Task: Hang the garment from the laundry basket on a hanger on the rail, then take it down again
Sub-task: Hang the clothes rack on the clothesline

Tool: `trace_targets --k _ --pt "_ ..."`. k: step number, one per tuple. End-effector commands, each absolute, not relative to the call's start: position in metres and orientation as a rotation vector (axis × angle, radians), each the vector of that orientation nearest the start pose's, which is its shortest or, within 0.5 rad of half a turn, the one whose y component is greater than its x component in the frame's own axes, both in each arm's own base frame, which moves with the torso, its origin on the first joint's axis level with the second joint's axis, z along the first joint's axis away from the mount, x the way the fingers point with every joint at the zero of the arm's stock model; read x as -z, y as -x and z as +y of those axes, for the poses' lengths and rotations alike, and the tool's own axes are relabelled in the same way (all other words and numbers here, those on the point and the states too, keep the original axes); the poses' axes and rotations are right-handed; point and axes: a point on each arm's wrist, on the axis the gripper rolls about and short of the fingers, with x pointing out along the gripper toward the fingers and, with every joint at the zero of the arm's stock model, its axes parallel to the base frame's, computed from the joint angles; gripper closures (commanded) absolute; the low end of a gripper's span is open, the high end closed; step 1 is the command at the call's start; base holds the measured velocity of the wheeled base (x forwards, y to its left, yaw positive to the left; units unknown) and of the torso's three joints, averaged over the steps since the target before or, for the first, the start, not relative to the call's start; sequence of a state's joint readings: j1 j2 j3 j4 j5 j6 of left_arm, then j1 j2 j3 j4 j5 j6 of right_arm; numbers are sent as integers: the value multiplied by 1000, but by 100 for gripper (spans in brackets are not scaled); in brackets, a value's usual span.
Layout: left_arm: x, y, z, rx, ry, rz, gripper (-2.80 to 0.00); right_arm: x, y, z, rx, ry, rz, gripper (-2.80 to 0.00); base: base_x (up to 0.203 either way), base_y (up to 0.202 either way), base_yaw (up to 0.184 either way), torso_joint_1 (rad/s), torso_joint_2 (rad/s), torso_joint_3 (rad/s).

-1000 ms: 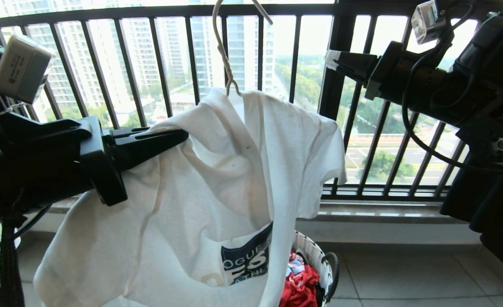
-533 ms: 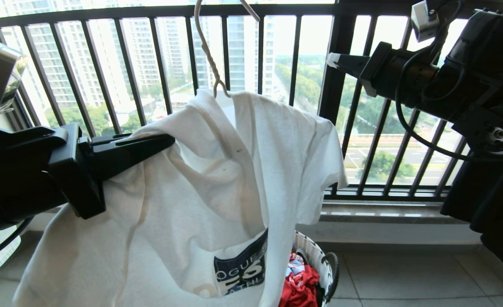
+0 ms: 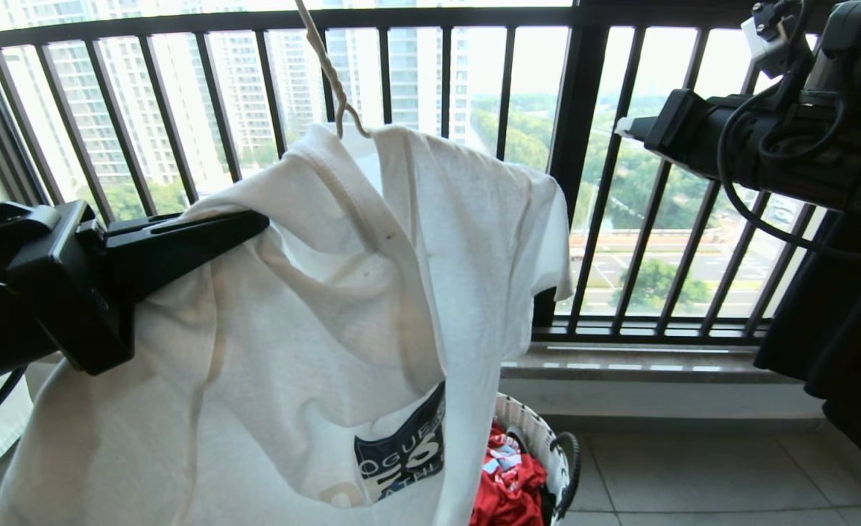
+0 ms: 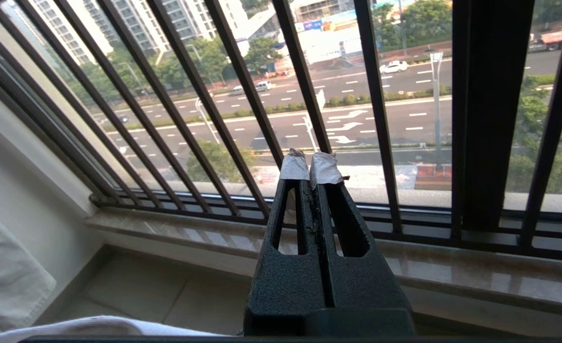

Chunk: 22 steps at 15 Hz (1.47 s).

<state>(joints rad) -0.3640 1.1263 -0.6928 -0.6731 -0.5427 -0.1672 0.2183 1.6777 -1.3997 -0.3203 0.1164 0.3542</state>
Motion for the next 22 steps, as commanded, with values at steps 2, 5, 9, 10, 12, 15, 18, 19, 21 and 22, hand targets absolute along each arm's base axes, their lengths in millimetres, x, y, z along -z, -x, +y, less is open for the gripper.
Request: trace_targets --k 2,5,9,10,12,15,18,19,21,22 --pt "-290 -142 -66 923 137 -171 0 -323 -297 65 -214 -284 24 0 0 0 0 0 0 0" --pt "-287 -149 -68 916 139 -150 0 -316 -301 67 -215 -237 51 0 0 0 0 0 0 0" --pt "-284 -155 -69 907 137 -137 0 -314 -301 67 -219 -213 62 0 0 0 0 0 0 0" --pt "-283 -156 -69 904 136 -133 0 -314 -301 67 -220 -210 64 0 0 0 0 0 0 0" --pt "-282 -158 -69 903 138 -127 0 -313 -301 67 -223 -209 68 0 0 0 0 0 0 0" --pt "-282 -159 -70 905 141 -121 0 -315 -299 67 -222 -207 60 0 0 0 0 0 0 0" --pt "-281 -157 -70 915 143 -116 0 -317 -295 66 -224 -196 50 0 0 0 0 0 0 0" --pt "-280 -158 -70 918 145 -112 0 -316 -296 66 -223 -195 53 0 0 0 0 0 0 0" --pt "-280 -158 -70 919 149 -109 0 -316 -295 66 -225 -195 53 0 0 0 0 0 0 0" --pt "-282 -157 -70 919 150 -115 0 -316 -295 66 -224 -196 50 0 0 0 0 0 0 0"
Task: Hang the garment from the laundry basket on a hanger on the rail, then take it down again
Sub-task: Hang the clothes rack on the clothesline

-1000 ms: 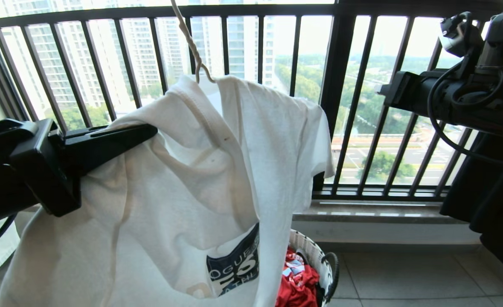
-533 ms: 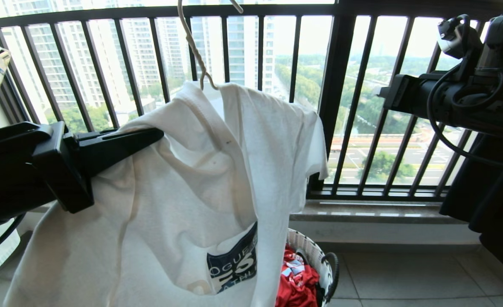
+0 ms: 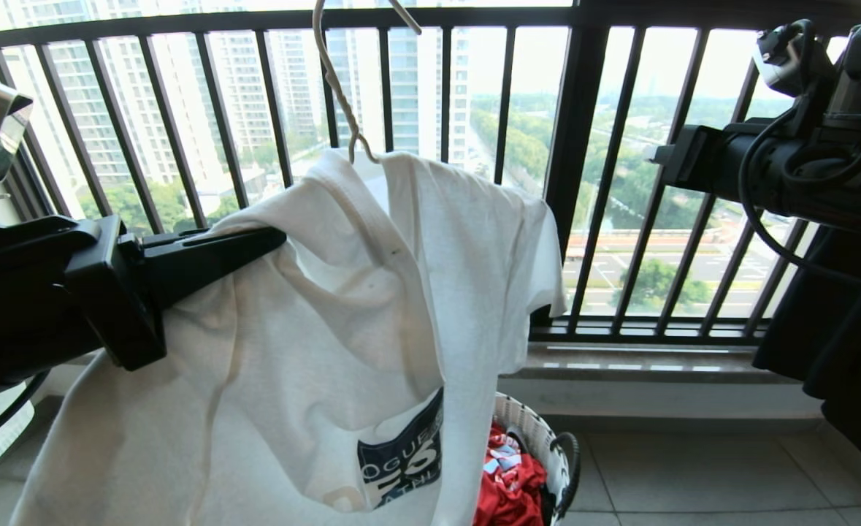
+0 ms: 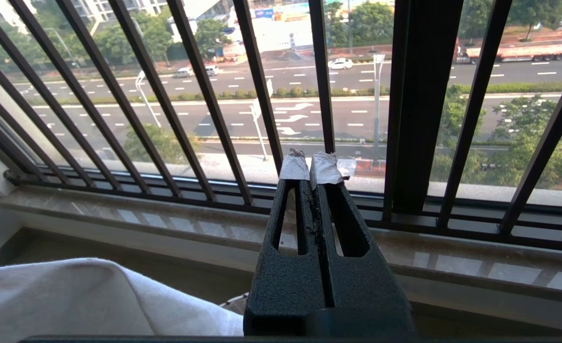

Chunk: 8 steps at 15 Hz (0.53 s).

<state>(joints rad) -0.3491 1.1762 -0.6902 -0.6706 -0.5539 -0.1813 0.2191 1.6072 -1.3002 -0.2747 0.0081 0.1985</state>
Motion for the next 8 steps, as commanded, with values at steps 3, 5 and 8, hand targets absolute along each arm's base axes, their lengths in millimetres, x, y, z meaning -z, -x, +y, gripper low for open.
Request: trace_targets --k 3,5,8 --pt "-281 -153 -75 959 165 -99 0 -318 -294 65 -222 -196 46 0 0 0 0 0 0 0" --pt "-275 -150 -81 998 175 -72 0 -318 -293 65 -221 -195 43 0 0 0 0 0 0 0" --pt "-271 -147 -86 1034 179 -51 0 -318 -293 65 -221 -196 42 0 0 0 0 0 0 0"
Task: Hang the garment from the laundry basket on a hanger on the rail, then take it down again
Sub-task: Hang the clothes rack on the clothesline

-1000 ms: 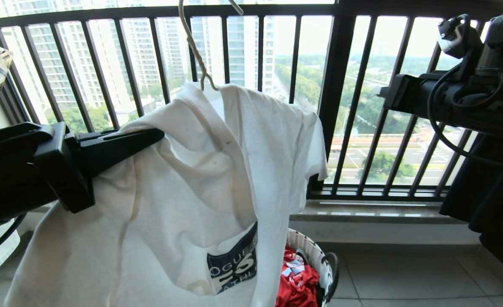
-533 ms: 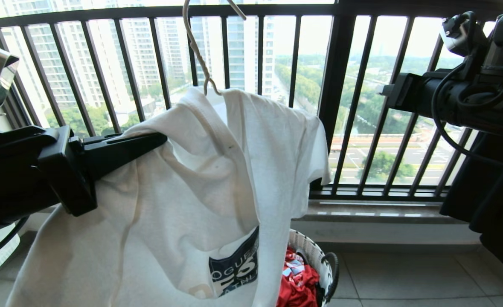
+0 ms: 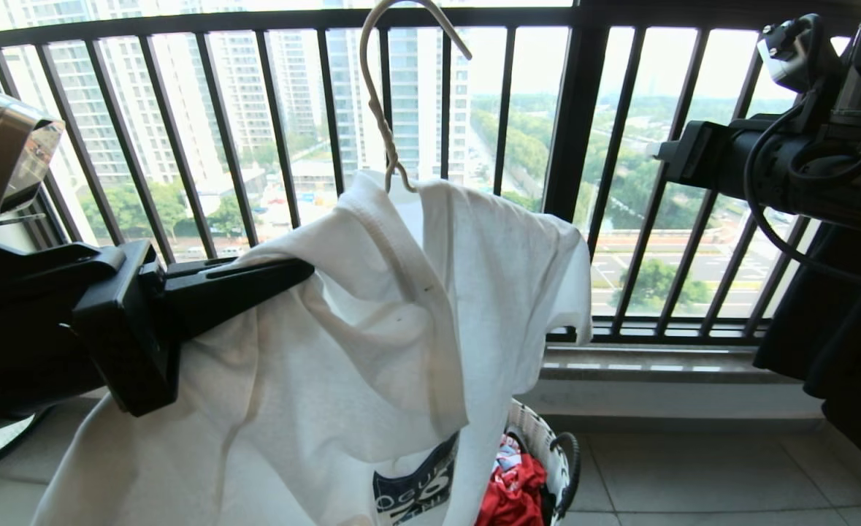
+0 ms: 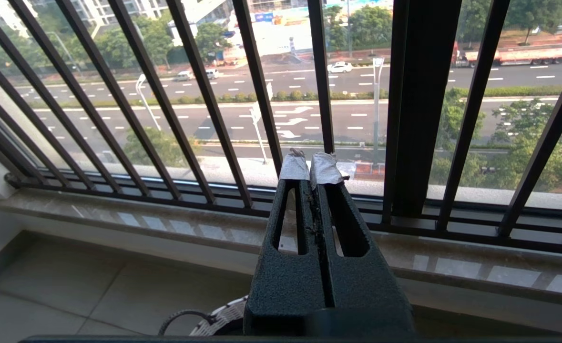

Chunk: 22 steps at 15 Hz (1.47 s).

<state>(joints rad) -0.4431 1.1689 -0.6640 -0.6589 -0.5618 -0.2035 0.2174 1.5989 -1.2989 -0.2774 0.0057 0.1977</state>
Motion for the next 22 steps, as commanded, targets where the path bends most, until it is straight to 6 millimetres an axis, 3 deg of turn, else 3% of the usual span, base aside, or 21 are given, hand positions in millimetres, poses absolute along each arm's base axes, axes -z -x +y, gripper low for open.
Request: trace_targets --k 1,8,22 --pt "-270 -146 -88 1044 179 -48 0 -318 -293 65 -221 -195 44 0 0 0 0 0 0 0" --pt "-263 -135 -100 1136 183 -14 0 -315 -295 65 -217 -195 52 0 0 0 0 20 -152 -193" --pt "-263 -134 -100 1136 182 -19 0 -314 -296 64 -215 -194 55 0 0 0 0 140 -488 -315"
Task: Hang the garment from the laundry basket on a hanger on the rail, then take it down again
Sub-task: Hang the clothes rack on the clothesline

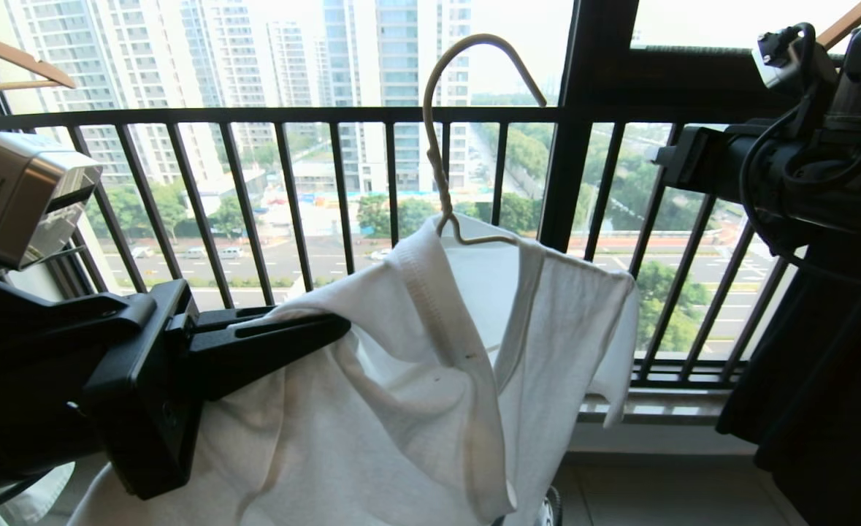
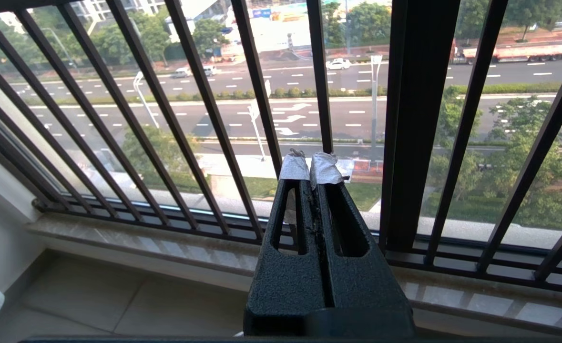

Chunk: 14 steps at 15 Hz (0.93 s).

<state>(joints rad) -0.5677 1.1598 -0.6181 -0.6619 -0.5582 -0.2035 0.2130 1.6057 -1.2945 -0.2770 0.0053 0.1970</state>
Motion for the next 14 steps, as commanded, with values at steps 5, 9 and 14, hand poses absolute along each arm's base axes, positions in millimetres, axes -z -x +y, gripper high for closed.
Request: trace_targets --k 5,9,14 --pt "-263 -134 -100 1134 182 -21 0 -312 -298 65 -216 -193 63 0 0 0 0 208 -508 -300" --pt "-263 -134 -100 1136 182 -22 0 -313 -297 65 -216 -193 61 0 0 0 0 238 -538 -302" --pt "-262 -134 -100 1136 181 -21 0 -311 -298 65 -216 -191 66 0 0 0 0 259 -583 -326"
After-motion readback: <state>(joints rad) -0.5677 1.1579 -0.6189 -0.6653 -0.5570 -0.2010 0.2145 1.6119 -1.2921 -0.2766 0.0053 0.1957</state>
